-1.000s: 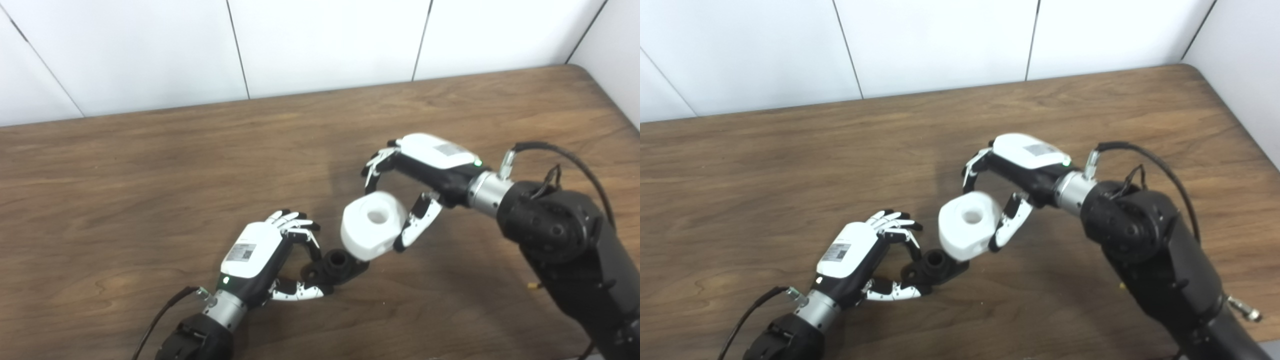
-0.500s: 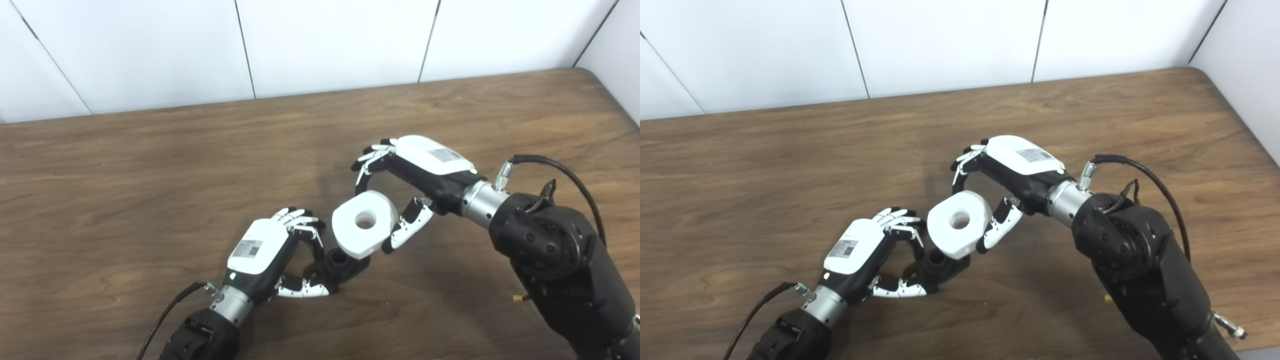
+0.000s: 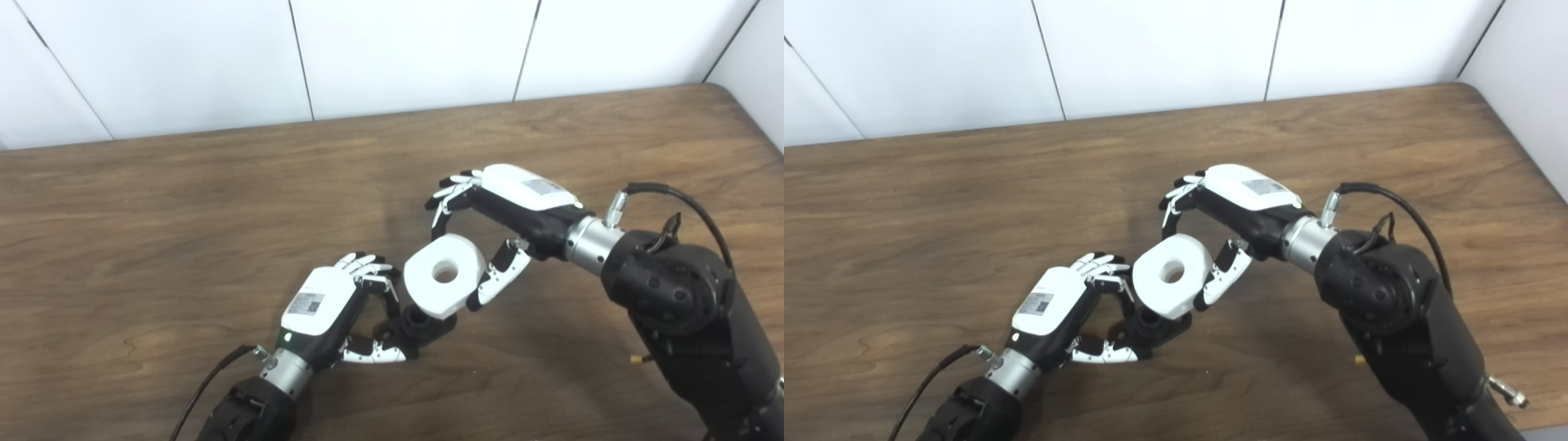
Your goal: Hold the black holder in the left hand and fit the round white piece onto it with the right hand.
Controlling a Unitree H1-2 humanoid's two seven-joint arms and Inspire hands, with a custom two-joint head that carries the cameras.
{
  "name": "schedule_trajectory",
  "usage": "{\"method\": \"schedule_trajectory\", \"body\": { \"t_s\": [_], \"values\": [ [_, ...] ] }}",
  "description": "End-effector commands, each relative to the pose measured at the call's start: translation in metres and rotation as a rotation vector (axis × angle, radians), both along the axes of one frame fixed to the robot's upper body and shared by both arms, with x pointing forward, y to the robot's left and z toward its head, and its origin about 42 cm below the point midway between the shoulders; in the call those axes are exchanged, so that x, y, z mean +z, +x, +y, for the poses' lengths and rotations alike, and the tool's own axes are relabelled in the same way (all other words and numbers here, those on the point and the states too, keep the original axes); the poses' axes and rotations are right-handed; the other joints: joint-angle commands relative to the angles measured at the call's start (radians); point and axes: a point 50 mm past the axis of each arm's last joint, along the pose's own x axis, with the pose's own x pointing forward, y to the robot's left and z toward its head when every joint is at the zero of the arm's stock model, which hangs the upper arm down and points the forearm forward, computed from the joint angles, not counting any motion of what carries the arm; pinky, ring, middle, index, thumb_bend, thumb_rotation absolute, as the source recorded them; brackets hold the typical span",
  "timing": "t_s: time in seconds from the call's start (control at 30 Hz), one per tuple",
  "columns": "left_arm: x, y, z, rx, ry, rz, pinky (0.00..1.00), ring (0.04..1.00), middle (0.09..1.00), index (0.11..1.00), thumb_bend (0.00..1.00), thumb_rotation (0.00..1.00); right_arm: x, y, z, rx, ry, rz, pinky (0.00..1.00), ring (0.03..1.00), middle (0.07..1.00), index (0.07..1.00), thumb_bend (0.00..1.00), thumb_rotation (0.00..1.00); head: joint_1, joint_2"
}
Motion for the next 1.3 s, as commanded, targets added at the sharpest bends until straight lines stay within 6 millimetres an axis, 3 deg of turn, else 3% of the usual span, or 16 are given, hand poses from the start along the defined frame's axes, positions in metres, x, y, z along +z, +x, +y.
{"method": "schedule_trajectory", "body": {
  "t_s": [0.0, 0.4, 0.73, 1.27],
  "values": [
    [-0.017, -0.004, 0.0, -0.019, 0.076, 0.066, 0.93, 0.872, 0.79, 0.485, 0.52, 0.05, 0.015, 0.005, -0.003, 0.003, 0.007, -0.046, 1.0, 0.942, 0.828, 0.484, 0.52, 0.13, -0.003, 0.0],
    [-0.016, -0.004, 0.003, -0.02, 0.091, 0.073, 0.91, 0.876, 0.793, 0.486, 0.52, 0.05, 0.034, 0.012, -0.02, -0.033, 0.013, -0.071, 1.0, 0.943, 0.83, 0.484, 0.52, 0.13, -0.016, -0.007],
    [-0.016, -0.004, 0.003, -0.02, 0.092, 0.074, 0.91, 0.873, 0.793, 0.486, 0.52, 0.05, 0.039, 0.008, -0.019, -0.023, 0.037, -0.092, 0.98, 0.94, 0.826, 0.484, 0.52, 0.13, -0.01, -0.004],
    [-0.014, -0.001, 0.004, -0.011, 0.092, 0.077, 0.93, 0.879, 0.796, 0.486, 0.52, 0.05, 0.021, 0.002, -0.002, 0.029, 0.024, -0.028, 1.0, 0.933, 0.82, 0.484, 0.52, 0.13, -0.003, -0.002]
  ]
}}
